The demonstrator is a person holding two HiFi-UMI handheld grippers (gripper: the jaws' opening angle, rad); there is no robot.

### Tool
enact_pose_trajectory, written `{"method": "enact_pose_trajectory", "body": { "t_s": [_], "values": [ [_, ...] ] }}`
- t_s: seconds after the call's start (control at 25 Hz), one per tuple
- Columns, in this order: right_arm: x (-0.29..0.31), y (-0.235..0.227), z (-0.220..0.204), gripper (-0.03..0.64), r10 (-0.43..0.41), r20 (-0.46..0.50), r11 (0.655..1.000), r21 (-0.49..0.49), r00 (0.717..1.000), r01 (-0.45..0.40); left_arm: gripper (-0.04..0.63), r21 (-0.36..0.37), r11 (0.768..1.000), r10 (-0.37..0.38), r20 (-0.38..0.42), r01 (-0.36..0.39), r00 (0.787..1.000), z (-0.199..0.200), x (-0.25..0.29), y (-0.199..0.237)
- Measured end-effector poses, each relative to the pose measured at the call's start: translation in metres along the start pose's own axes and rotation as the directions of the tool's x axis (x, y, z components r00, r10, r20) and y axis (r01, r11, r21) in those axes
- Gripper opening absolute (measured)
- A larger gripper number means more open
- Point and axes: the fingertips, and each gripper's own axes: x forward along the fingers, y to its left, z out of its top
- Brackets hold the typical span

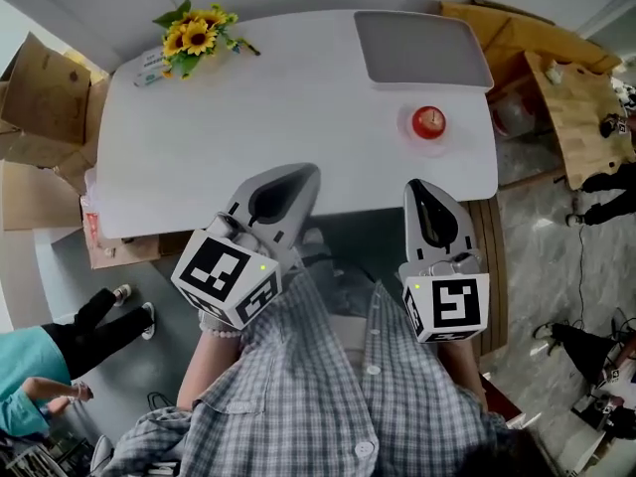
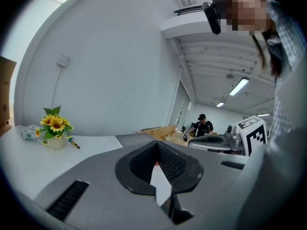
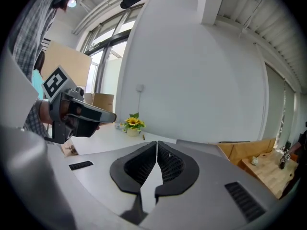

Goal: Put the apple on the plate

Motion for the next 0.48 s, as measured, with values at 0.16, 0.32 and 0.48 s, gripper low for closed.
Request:
{"method": "enact_pose_trajectory", "body": {
  "t_s": [0.16, 0.32, 0.48],
  "values": [
    [0.019, -0.001, 0.008, 0.023, -0.029, -0.004, 1.0, -0.003, 1.0, 0.029, 0.009, 0.004, 0.999, -0.036, 0.005, 0.036, 0.999, 0.009, 0.012, 0.019],
    [0.036, 0.002, 0.011, 0.023, -0.058, -0.019, 0.998, -0.01, 0.998, 0.058, 0.009, -0.011, 0.998, -0.055, -0.008, 0.054, 0.998, 0.008, 0.02, 0.04],
    [0.05, 0.006, 0.004, 0.023, -0.061, -0.046, 0.998, -0.007, 0.997, 0.061, 0.009, -0.041, 0.996, -0.074, -0.02, 0.073, 0.997, -0.001, 0.031, 0.051]
  ]
}}
